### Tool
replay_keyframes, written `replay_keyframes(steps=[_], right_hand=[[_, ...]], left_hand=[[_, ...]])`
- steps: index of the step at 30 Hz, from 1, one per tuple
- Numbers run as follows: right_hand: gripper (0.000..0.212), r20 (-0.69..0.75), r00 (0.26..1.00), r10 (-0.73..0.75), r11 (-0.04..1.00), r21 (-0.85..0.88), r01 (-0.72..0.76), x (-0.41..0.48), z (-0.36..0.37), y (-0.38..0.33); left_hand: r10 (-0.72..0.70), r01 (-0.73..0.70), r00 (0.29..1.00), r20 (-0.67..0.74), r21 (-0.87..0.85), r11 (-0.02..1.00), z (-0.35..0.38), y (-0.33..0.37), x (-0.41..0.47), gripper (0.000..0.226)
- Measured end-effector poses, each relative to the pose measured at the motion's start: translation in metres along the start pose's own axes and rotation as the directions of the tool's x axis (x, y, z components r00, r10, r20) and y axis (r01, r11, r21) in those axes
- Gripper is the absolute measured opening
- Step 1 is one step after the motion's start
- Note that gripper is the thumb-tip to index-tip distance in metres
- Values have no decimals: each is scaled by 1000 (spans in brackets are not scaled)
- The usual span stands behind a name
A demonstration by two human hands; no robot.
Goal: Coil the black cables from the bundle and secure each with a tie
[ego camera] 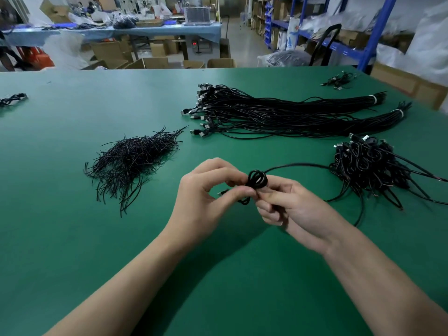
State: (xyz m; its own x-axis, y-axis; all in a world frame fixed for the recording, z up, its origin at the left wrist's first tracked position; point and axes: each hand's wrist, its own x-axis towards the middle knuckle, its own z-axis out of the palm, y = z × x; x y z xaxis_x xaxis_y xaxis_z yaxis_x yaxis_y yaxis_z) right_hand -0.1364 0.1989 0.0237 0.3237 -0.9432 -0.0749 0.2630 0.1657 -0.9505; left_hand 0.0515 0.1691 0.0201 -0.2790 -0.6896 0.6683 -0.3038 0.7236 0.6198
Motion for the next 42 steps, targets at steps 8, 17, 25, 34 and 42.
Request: replay_keyframes(steps=[8, 17, 25, 34, 42], right_hand=[[14, 219, 957, 190, 961, 156, -226, -3, -9, 6], [41, 206, 961, 185, 977, -141, -158, -7, -14, -3], [20, -238, 970, -59, 917, -397, -42, -1, -5, -18], [32, -544, 568, -618, 119, -779, -616, -3, -110, -89], [49, -712, 554, -432, 59, -636, -770, -1, -143, -106]], left_hand=[[365, -390, 921, 137, 298, 871, -13, -10, 4, 12], [285, -309, 946, 157, 162, 937, -10, -9, -2, 13], [23, -30, 988, 154, 43, 999, -1, -16, -6, 29], [-51, 16, 952, 303, 117, 993, 2, -18, -10, 23], [-83, 48, 943, 324, 113, 992, 3, -20, -10, 23]])
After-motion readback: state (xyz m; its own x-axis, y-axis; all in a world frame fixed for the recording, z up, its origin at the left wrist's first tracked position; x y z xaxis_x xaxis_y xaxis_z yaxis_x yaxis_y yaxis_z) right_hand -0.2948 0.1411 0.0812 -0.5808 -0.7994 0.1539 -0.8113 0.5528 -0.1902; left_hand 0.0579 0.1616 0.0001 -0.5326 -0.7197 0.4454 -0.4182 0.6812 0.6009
